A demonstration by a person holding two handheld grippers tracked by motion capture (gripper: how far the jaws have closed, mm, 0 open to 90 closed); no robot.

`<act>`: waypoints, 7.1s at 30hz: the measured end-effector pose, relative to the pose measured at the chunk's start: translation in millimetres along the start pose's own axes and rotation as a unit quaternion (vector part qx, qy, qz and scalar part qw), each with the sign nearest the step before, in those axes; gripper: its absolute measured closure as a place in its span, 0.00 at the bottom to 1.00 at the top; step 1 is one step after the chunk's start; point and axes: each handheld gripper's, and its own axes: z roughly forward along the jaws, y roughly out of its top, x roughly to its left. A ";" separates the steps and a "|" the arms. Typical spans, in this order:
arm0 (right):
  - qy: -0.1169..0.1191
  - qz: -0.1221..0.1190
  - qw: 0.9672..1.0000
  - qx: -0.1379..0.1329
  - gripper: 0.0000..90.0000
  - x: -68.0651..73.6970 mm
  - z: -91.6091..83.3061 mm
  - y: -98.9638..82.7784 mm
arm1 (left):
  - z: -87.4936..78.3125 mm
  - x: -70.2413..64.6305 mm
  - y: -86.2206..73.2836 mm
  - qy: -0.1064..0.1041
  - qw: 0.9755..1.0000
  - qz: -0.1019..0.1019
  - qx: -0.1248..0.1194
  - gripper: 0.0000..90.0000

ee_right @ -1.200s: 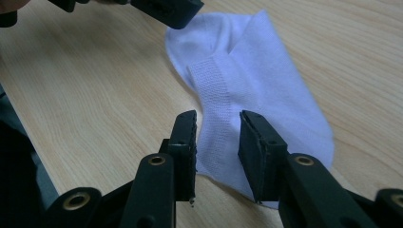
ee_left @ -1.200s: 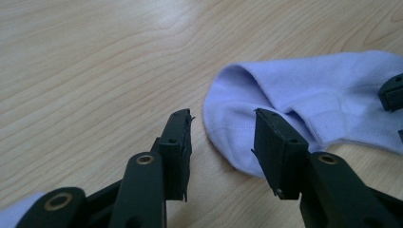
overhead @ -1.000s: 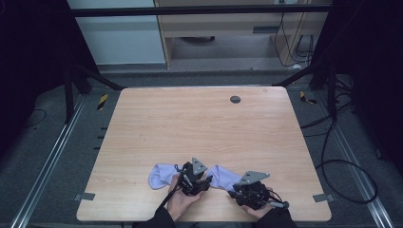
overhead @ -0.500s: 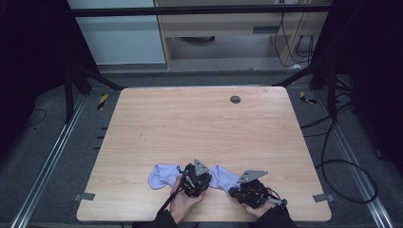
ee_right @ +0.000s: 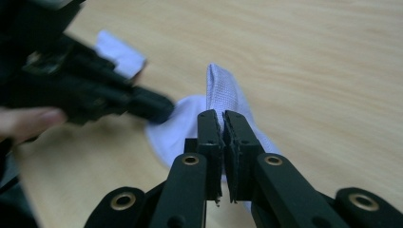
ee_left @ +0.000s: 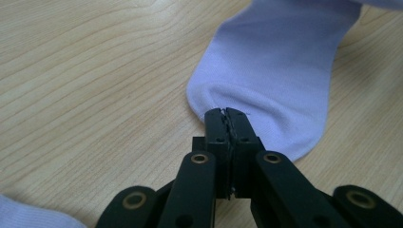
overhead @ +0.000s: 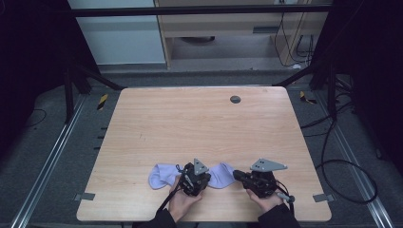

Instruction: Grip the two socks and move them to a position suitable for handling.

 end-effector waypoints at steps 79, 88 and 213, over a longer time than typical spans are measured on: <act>-0.139 0.027 0.990 0.024 0.61 -49.7 -22.2 -13.8 | -60.0 53.2 21.4 0.035 0.997 -0.026 -0.069 0.52; -0.121 0.009 0.993 0.009 0.53 -33.4 -9.8 1.6 | -100.0 92.9 -6.2 0.073 0.992 -0.061 -0.086 0.45; -0.053 -0.010 0.991 0.122 0.92 56.7 179.9 68.2 | -97.2 123.0 -80.4 0.097 0.989 -0.113 0.027 0.95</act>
